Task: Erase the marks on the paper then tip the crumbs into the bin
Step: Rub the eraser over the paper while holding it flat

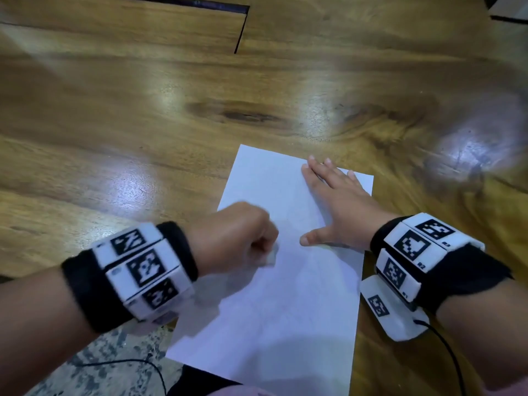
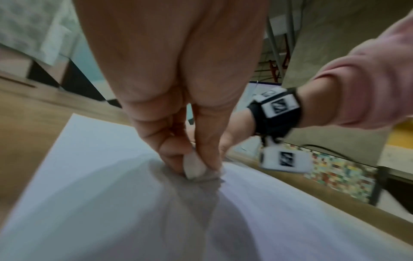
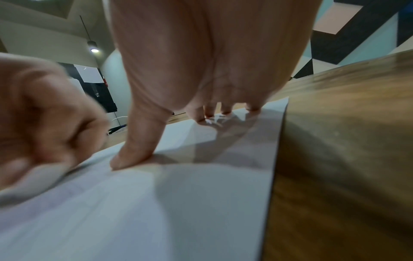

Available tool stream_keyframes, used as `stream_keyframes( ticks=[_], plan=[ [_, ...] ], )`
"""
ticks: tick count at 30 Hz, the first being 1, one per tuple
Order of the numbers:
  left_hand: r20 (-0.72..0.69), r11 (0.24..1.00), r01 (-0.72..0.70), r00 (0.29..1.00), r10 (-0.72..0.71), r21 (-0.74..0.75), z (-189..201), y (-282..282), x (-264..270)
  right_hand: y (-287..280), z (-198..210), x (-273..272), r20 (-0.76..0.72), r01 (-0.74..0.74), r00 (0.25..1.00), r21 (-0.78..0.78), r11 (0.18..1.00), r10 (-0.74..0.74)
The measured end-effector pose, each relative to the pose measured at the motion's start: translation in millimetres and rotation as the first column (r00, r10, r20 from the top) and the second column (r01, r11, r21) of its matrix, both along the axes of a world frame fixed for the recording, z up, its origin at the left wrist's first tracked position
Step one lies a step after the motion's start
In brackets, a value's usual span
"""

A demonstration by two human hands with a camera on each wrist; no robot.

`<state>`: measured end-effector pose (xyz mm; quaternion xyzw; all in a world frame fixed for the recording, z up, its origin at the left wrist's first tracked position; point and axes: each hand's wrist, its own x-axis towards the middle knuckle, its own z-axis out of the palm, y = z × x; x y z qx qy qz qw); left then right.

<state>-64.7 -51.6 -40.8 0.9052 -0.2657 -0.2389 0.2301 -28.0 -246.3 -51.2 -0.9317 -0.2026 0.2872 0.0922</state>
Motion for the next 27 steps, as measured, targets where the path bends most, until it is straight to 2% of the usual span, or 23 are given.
stream_keyframes(
  ticks=[2,3,6,8,10,13,15,19,21,24,27],
  plan=[
    [-0.089,1.0,0.023,0.996,-0.022,0.016,0,4,-6,0,0,0,0.0,-0.002,1.0,-0.002,1.0,0.002],
    [-0.072,1.0,0.007,0.997,-0.005,0.019,0,3,-3,0,0,0,0.0,-0.002,1.0,-0.001,1.0,0.002],
    [0.109,0.994,-0.11,0.988,0.108,0.004,0,-4,22,1,0,-1,0.001,0.001,1.0,0.003,1.0,-0.001],
    [0.141,0.987,-0.164,0.977,0.163,-0.006,0,-6,33,1,0,-1,-0.004,0.002,1.0,0.002,1.0,-0.002],
    [0.133,0.996,-0.093,0.987,0.094,-0.01,-3,0,25,1,1,-1,-0.009,0.003,1.0,0.002,1.0,-0.003],
    [-0.023,0.999,0.038,0.999,-0.038,-0.023,-4,17,-4,0,1,-1,-0.01,0.001,1.0,0.005,1.0,-0.001],
    [-0.08,0.998,0.056,0.995,-0.055,0.022,-6,22,-8,0,1,-1,-0.01,0.003,1.0,0.005,1.0,-0.003],
    [0.119,0.995,-0.093,0.989,0.088,0.037,1,5,21,1,0,-1,-0.005,0.006,1.0,0.008,1.0,-0.006],
    [0.156,0.993,-0.116,0.982,0.11,0.034,2,3,28,1,0,-1,-0.01,0.005,1.0,0.004,1.0,-0.004],
    [0.099,1.0,-0.026,0.995,0.027,-0.011,-3,17,7,0,1,0,-0.014,0.006,1.0,0.005,1.0,-0.006],
    [-0.062,1.0,0.013,0.998,-0.012,0.018,-4,31,-12,1,2,-1,-0.015,0.005,1.0,0.007,1.0,-0.005]
  ],
)
